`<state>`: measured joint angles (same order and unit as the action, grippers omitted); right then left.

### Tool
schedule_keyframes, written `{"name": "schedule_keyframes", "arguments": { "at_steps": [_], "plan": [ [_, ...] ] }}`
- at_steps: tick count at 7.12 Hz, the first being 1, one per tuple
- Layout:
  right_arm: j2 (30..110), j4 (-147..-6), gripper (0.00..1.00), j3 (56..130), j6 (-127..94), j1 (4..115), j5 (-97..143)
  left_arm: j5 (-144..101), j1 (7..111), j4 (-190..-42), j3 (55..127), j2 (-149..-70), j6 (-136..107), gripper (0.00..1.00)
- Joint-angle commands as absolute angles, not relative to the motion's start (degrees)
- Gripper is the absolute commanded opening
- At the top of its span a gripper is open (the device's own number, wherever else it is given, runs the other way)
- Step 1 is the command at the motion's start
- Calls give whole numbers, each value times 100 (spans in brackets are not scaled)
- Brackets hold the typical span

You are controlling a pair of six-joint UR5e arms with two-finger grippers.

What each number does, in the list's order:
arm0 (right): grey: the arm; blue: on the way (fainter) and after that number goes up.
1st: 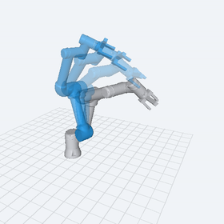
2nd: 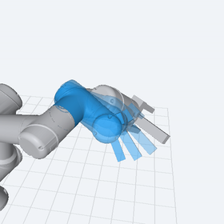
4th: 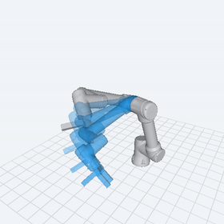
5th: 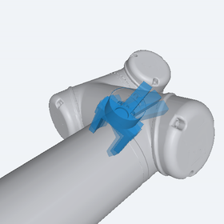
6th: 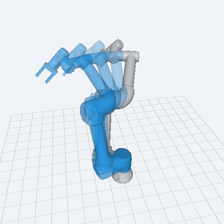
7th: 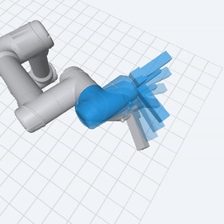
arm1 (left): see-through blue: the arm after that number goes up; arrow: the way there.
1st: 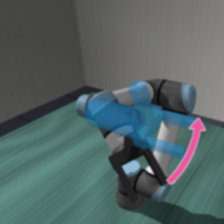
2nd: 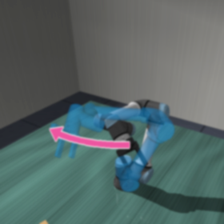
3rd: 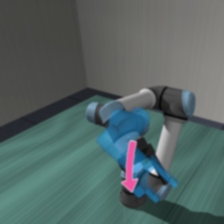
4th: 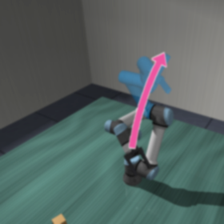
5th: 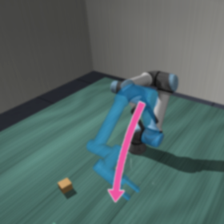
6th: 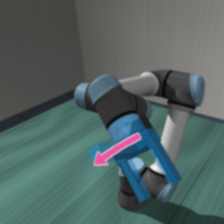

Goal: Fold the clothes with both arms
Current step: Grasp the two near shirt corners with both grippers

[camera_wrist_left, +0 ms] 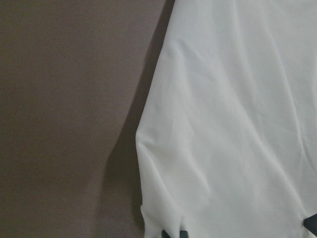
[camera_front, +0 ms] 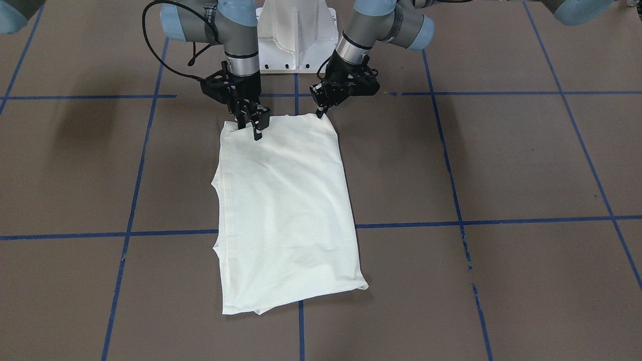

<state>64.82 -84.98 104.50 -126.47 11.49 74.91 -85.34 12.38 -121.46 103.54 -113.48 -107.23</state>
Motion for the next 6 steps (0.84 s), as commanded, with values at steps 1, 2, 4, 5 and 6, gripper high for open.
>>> {"name": "schedule_keyframes", "arguments": {
  "at_steps": [1,2,4,5,6],
  "plan": [
    [6478,-8481,0,10459,-12779,1169,7488,-8534,1230,-12146,10354,-11347,-10723,0],
    [6478,-8481,0,10459,-12779,1169,7488,-8534,1222,-12146,10354,-11355,-10723,0],
    [6477,-8473,0,10494,-12779,1186,7488,-8534,1230,-12146,10371,-11355,-10705,0],
    [6478,-8481,0,10686,-12779,1204,7488,-8569,1274,-12068,10693,-11295,-10609,0],
    [6582,-8560,0,11166,-12771,1222,7506,-8578,1309,-11450,11340,-11259,-10286,0]
  ]
}}
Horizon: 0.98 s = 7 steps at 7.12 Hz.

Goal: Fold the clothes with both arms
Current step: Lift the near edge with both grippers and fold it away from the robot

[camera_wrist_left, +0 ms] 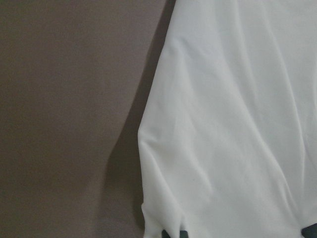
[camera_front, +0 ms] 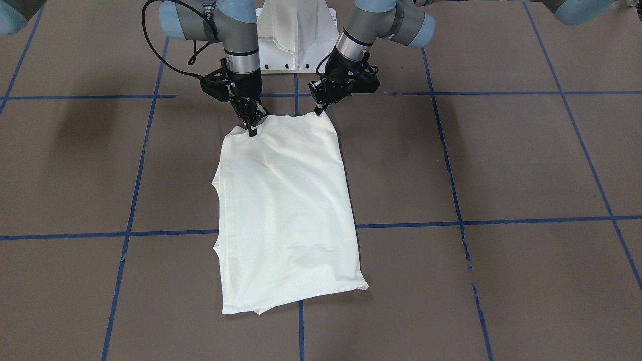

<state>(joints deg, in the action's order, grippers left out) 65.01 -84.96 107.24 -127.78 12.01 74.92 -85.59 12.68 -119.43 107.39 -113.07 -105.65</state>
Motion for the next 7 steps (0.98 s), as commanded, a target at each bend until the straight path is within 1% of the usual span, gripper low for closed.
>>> {"name": "schedule_keyframes", "arguments": {
  "at_steps": [1,3,4,6,7],
  "plan": [
    [6783,-8743,0,11693,-12771,1074,7506,-8665,1310,-10660,12069,-11250,-10275,0],
    [6750,-10380,0,13299,-13075,382,7480,-8886,1275,-9043,13511,-11285,-10405,0],
    [6733,-10745,0,13620,-13200,169,7358,-8886,1222,-8687,13770,-11303,-10554,0],
    [6671,-10732,0,13396,-13105,201,7330,-8929,1204,-8666,13432,-11355,-10407,0],
    [6401,-10714,0,13003,-13070,533,7356,-8904,1335,-8675,13108,-11495,-10076,0]
  ]
}}
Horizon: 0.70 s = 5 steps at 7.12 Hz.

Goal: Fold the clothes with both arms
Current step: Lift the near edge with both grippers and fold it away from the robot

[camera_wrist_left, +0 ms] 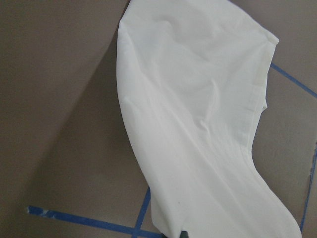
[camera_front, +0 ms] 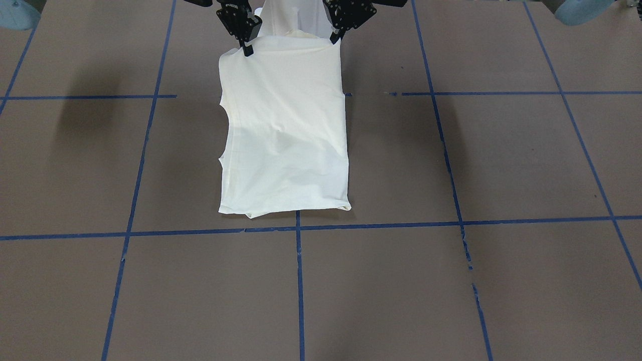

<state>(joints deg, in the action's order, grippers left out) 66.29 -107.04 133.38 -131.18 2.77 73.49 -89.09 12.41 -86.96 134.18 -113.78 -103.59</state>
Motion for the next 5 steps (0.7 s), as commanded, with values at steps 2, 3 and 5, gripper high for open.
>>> {"name": "schedule_keyframes", "arguments": {
  "at_steps": [2,3,5],
  "plan": [
    [6083,-10400,0,12298,-12598,1288,7435,-8999,1966,-8684,12554,-11837,-9512,0],
    [6047,-10102,0,11939,-12456,1631,7583,-9113,2195,-8710,12272,-11969,-9336,0],
    [5872,-9433,0,11139,-12174,2020,7690,-9132,2582,-8945,11553,-12365,-9115,0]
  ]
}}
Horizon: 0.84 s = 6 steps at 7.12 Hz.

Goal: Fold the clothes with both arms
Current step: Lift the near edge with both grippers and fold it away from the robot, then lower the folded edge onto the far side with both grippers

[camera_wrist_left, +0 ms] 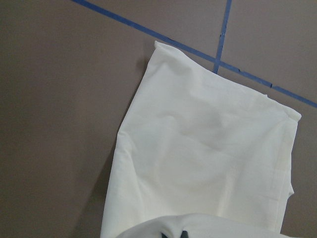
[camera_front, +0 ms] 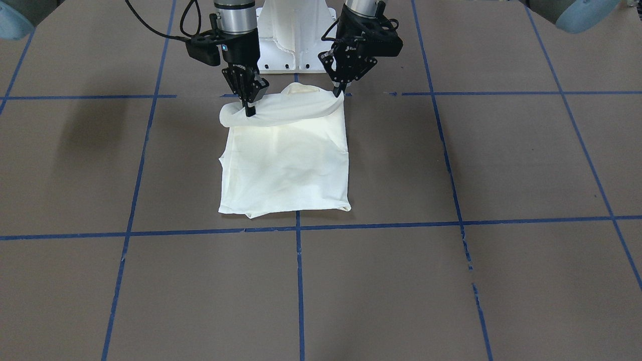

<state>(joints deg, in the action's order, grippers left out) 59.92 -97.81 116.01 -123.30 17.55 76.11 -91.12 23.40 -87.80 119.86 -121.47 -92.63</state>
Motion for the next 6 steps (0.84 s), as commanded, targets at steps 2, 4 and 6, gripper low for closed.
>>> {"name": "schedule_keyframes", "arguments": {
  "at_steps": [2,4,6],
  "plan": [
    [5574,-9422,0,10620,-11971,2284,7831,-9141,2873,-9429,10867,-12488,-8887,0],
    [5327,-9396,0,10057,-11918,2373,7857,-9132,2970,-9797,9971,-12901,-8877,0],
    [5248,-8451,0,9259,-11778,2452,7884,-9114,2971,-9993,9660,-12911,-8755,0]
  ]
}}
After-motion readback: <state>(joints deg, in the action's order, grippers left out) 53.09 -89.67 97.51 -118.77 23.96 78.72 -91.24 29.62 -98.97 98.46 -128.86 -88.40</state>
